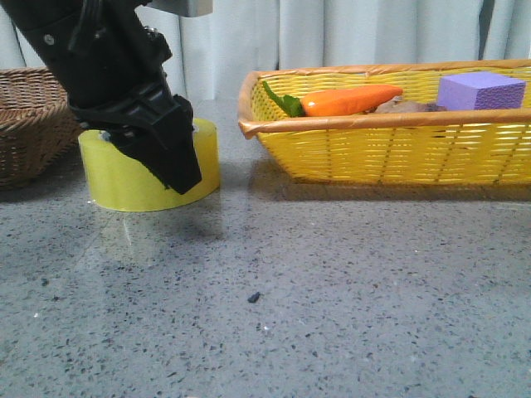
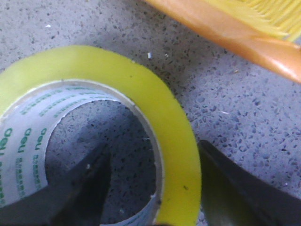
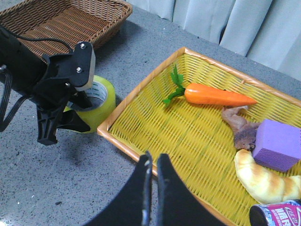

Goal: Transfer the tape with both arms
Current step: 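Lift the tape roll with the left gripper over the brown basket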

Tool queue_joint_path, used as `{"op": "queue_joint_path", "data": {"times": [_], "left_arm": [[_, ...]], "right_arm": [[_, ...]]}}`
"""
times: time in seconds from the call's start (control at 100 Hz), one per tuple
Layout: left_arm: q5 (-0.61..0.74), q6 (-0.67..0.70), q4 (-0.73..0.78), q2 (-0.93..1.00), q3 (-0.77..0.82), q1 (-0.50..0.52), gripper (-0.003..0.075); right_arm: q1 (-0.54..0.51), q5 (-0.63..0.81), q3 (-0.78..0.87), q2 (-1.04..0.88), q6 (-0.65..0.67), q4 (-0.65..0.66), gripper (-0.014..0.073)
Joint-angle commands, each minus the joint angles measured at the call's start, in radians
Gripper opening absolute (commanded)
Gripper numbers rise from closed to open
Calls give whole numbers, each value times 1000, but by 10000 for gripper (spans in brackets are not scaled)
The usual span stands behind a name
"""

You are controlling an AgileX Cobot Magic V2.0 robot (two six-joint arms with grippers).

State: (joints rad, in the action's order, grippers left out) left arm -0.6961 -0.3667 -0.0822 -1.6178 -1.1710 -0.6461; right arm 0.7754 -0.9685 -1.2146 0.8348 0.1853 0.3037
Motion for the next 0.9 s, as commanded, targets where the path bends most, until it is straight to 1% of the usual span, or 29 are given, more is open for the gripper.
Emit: {"op": "queue_joint_path", "data": {"times": [0.0, 0.1, 0.15, 0.41, 0.51, 0.61, 0.89], "left_arm": [[54, 0, -3, 28, -33, 5, 368], [54, 0, -3, 26, -33, 5, 361], [54, 0, -3, 26, -33, 5, 340], [46, 0, -3, 26, -36, 5, 118], [35, 0, -5, 26, -43, 5, 63], [6, 0, -5, 30, -79, 5, 43], [-77, 0, 1, 61, -256, 5, 42]], "right_arm": [[0, 54, -22, -6, 1, 34, -65], [0, 50, -22, -6, 1, 34, -65], [0, 48, -22, -6, 1, 34, -65], [0, 37, -22, -6, 1, 34, -65], [0, 32, -22, -6, 1, 34, -65], [0, 32, -22, -6, 1, 34, -65], [0, 32, -22, -6, 1, 34, -65]]}}
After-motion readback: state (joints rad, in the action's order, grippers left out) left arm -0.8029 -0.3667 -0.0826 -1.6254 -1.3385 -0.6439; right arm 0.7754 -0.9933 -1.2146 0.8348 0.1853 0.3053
